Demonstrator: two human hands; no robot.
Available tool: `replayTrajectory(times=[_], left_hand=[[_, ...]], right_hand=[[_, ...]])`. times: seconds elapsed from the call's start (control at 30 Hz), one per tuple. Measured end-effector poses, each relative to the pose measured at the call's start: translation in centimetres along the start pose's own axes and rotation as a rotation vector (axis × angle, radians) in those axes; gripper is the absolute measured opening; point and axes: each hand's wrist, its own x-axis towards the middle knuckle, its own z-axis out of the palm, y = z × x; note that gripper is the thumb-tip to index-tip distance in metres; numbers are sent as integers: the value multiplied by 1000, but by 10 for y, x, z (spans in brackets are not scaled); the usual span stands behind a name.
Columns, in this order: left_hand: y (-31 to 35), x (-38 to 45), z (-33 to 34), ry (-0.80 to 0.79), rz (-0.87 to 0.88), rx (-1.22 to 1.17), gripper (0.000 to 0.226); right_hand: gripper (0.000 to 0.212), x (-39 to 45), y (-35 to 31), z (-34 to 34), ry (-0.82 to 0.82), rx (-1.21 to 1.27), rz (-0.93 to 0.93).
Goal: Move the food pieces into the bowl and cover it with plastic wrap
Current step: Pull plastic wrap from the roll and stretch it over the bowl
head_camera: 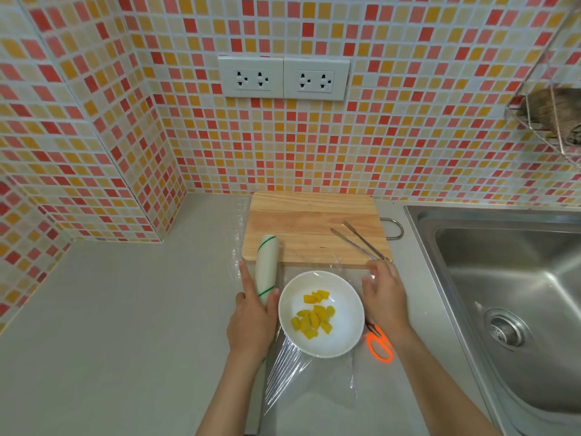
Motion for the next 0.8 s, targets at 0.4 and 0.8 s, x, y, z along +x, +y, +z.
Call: replayTrajectory(times=[0.4,0.8], left_hand=[[0,-2,0,33,2,10,80],[0,-3,-1,15,-7,8,82]], right_hand=[[41,6,-42,14,-523,333,47],[53,8,-25,23,-577,668,356]])
